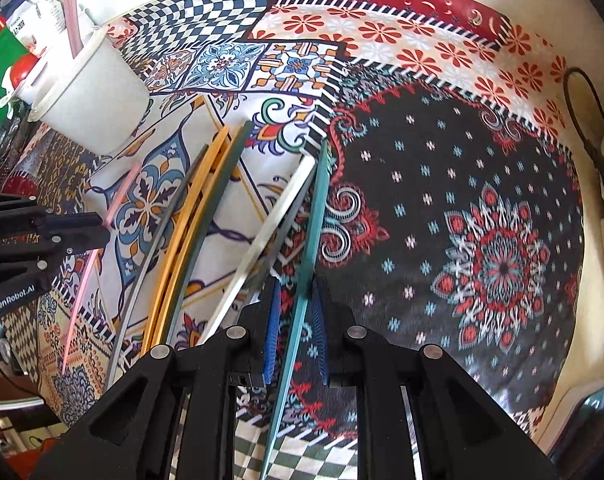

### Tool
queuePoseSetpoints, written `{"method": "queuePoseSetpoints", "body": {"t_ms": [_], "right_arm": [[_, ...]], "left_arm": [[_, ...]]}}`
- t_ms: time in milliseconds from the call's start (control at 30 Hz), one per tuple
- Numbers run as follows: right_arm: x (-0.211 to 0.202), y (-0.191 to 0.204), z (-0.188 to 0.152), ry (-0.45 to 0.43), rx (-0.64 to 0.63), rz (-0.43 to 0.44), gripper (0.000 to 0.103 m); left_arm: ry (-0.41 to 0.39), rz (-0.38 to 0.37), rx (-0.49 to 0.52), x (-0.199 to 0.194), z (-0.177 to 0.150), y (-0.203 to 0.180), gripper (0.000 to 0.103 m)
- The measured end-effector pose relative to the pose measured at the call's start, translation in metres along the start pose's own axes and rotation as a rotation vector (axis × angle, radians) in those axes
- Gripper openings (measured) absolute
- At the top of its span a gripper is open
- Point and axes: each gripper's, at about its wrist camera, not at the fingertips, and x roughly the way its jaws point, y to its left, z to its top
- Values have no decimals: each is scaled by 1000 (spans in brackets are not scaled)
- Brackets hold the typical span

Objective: Organize utensils
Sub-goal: 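Grasp teal stick with right tool while left tool lifts pink stick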

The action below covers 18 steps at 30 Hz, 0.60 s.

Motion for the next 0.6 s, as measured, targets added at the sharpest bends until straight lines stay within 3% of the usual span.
{"method": "queuePoseSetpoints", "body": {"t_ms": [167,267,467,600], "right_arm": [[5,3,19,9,-12,13,13],[9,5,29,8,-7,2,8],[10,-3,20,-5,72,40,6],[-10,-9,12,-43,89,48,6]], "left_arm": [[7,28,58,4,7,-8,11],[10,40,69,8,11,-13,7],[14,29,69,10,14,-17,5],[5,-21,18,3,2,-5,5]]}}
